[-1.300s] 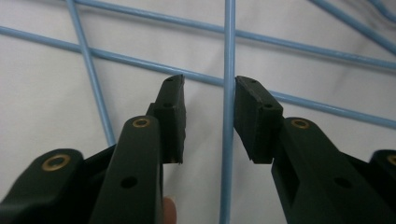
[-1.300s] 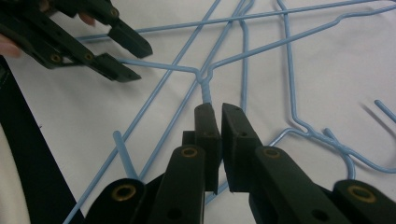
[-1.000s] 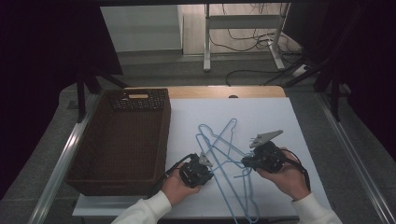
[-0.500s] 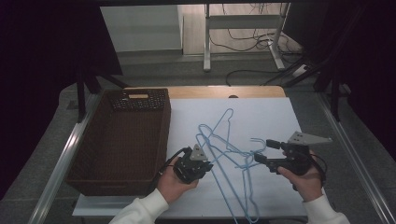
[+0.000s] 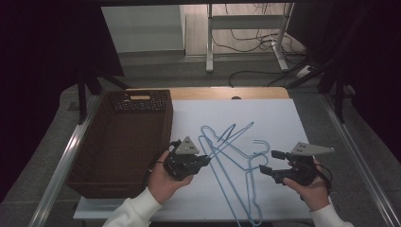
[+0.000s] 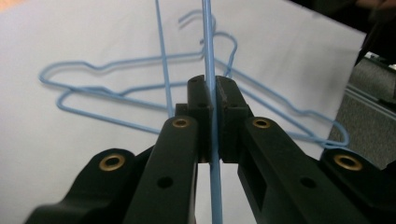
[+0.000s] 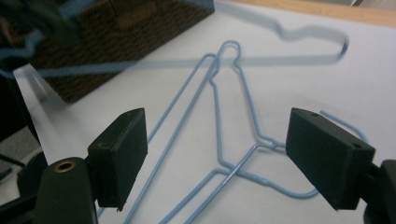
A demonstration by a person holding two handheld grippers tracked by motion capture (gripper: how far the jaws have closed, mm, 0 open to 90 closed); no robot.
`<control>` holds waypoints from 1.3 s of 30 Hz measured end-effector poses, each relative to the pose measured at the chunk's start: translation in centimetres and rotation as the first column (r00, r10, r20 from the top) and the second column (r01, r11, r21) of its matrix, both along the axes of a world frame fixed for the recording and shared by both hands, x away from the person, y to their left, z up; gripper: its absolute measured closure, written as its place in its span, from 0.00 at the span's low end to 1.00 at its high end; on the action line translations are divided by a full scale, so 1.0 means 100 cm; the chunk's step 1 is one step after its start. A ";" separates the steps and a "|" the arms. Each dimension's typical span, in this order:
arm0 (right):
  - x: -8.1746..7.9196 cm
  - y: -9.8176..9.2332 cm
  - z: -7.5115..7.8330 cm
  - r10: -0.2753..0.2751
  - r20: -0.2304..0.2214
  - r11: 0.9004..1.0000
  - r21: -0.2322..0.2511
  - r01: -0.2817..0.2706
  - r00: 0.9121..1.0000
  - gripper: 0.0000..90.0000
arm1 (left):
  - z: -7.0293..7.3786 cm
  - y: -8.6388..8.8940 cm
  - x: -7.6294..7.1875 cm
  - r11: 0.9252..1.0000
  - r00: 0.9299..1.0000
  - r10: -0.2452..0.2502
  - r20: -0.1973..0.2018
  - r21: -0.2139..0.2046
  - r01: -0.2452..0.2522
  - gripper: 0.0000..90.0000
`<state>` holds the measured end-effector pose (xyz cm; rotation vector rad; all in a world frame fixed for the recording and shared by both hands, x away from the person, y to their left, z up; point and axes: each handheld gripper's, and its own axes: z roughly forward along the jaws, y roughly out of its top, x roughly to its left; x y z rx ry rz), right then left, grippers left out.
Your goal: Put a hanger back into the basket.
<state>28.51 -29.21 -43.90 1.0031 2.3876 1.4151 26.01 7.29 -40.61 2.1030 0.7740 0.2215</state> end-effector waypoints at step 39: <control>0.002 0.018 -0.019 0.028 -0.021 0.989 -0.141 -0.031 0.999 0.22 | 0.014 0.213 0.025 0.911 0.924 0.382 -0.018 -0.163 -0.379 0.96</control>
